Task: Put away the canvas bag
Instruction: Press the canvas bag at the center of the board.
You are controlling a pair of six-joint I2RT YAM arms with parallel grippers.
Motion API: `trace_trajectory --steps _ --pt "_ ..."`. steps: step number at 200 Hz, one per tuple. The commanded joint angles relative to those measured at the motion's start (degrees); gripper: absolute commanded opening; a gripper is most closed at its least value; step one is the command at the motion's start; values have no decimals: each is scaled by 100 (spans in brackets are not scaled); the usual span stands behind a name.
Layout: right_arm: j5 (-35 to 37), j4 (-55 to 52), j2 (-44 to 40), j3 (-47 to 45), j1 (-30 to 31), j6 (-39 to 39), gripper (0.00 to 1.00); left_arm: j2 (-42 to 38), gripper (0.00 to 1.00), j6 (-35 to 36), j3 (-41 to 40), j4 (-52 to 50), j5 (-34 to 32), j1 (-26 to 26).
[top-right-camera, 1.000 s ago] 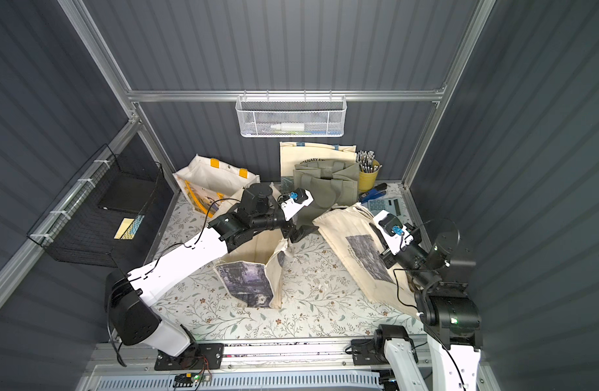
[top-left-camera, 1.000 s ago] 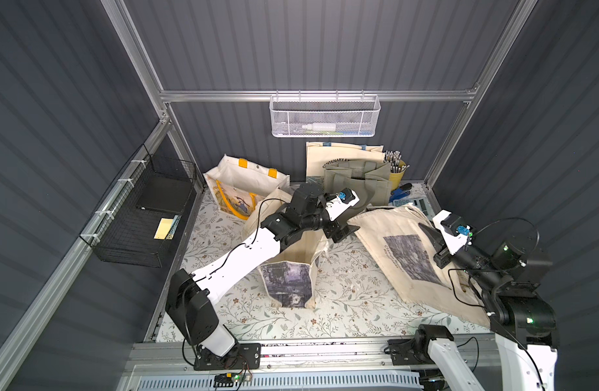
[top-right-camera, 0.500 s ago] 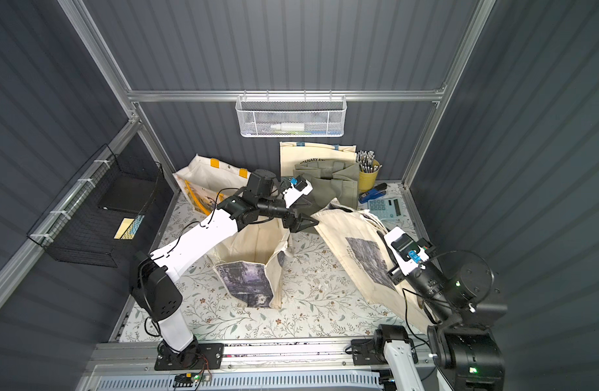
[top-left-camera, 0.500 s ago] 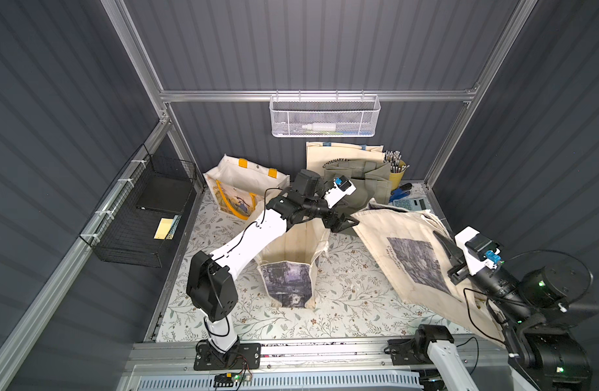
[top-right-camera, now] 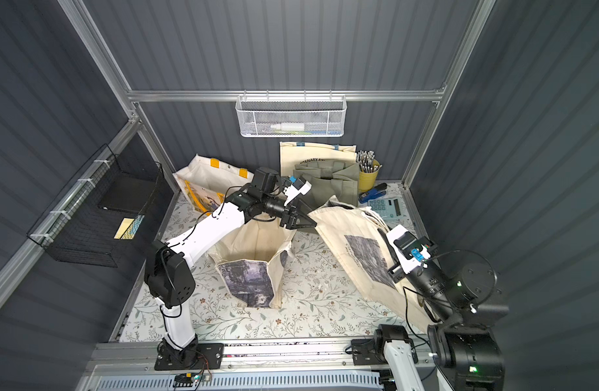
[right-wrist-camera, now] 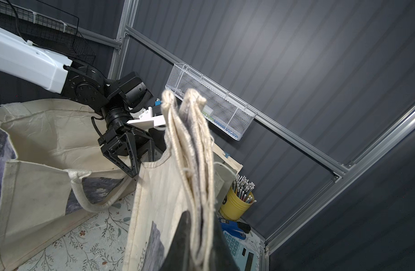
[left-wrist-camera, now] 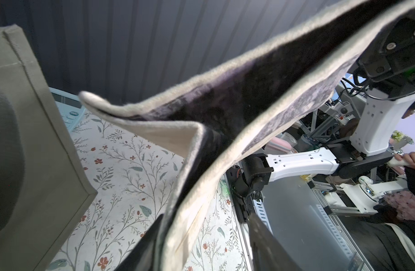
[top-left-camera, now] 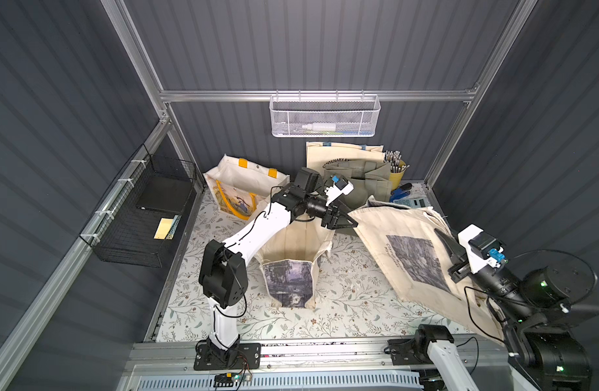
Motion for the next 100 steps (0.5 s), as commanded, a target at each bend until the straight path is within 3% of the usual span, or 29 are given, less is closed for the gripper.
trace_trajectory --steps 1,19,50,100 --pt "-162 611 46 107 11 90 0 11 63 21 149 -90 319 -15" --pt "-278 678 46 54 15 157 0 70 64 58 186 55 151 -24" --pt "-220 688 3 -34 11 164 0 267 50 -225 263 529 327 -95" --pt "-215 839 -28 -239 14 271 0 79 0 271 -294 1354 609 -288"
